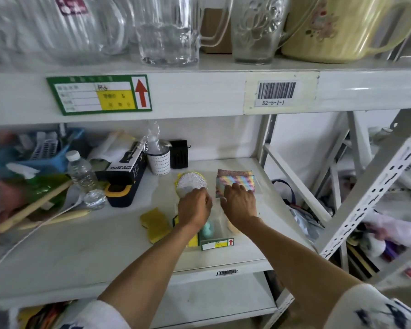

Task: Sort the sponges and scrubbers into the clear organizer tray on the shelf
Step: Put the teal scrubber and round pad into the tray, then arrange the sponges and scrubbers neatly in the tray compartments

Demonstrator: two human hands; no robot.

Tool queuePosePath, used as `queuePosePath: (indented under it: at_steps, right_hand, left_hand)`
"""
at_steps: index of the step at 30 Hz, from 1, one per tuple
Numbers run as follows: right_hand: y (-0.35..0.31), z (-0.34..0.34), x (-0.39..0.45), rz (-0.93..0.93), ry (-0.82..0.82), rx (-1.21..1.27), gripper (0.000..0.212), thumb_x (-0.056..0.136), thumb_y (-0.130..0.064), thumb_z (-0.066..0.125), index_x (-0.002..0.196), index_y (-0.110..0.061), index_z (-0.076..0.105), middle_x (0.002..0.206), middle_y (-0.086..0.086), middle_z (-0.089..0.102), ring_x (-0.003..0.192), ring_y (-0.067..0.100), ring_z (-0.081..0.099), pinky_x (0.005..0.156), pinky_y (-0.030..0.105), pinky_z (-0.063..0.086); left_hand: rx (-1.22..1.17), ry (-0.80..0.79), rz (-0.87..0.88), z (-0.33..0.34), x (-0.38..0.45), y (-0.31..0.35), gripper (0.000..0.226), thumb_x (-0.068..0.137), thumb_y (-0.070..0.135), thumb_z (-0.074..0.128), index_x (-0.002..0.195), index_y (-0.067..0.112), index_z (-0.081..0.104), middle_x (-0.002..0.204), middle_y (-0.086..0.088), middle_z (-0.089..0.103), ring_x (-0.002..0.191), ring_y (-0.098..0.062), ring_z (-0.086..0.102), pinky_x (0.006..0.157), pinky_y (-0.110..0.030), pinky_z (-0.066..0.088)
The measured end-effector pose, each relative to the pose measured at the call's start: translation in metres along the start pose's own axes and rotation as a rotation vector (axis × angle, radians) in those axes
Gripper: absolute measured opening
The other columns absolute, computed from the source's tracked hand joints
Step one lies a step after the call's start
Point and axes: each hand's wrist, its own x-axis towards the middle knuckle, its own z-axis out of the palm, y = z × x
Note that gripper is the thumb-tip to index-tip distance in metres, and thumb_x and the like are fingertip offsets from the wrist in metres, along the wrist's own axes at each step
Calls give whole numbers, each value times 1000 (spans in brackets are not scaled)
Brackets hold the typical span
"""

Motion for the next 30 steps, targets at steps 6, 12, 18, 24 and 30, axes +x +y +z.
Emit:
queuePosePath:
  at_steps: [6, 12, 18, 24, 30]
  right_hand:
    - [-67, -20, 18, -95, 85, 211, 23, 93, -28, 49, 103, -12, 63, 105, 9, 66, 97, 31, 64, 90, 41, 45]
    - [-145, -18, 32, -200, -253, 300, 33, 93, -26, 51, 122, -11, 57, 124, 14, 60, 112, 34, 58, 93, 39, 49]
    - [-185, 6, 32, -298, -482, 41, 34, 96, -10, 50, 129, -2, 50, 131, 20, 57, 121, 36, 55, 95, 40, 48]
    - [-194, 32, 30, -261, -582, -23, 37, 97, -11, 48, 132, 0, 48, 133, 18, 56, 123, 33, 55, 98, 39, 48]
    - [-200, 45, 26, -190, -634, 13, 37, 94, -12, 52, 129, 1, 50, 131, 18, 57, 122, 33, 55, 98, 37, 47]
  left_hand:
    - [-156, 209, -164, -28, 0, -51, 14, 91, 21, 52, 91, 14, 63, 96, -7, 69, 90, -27, 64, 73, -35, 48]
    - [-152, 110, -436, -46, -23, -131, 18, 93, 17, 47, 101, 10, 61, 108, -11, 69, 100, -27, 65, 82, -38, 52]
    - [-160, -169, -556, -41, -37, -166, 42, 95, 22, 47, 134, 6, 47, 139, -15, 53, 129, -30, 49, 105, -38, 42]
    - [-119, -314, -534, -27, -41, -173, 43, 99, 22, 41, 138, 4, 44, 148, -13, 44, 133, -29, 45, 108, -34, 37]
    - [-233, -251, -560, -16, -43, -173, 33, 94, 19, 47, 121, 2, 55, 126, -18, 62, 112, -32, 60, 88, -34, 47]
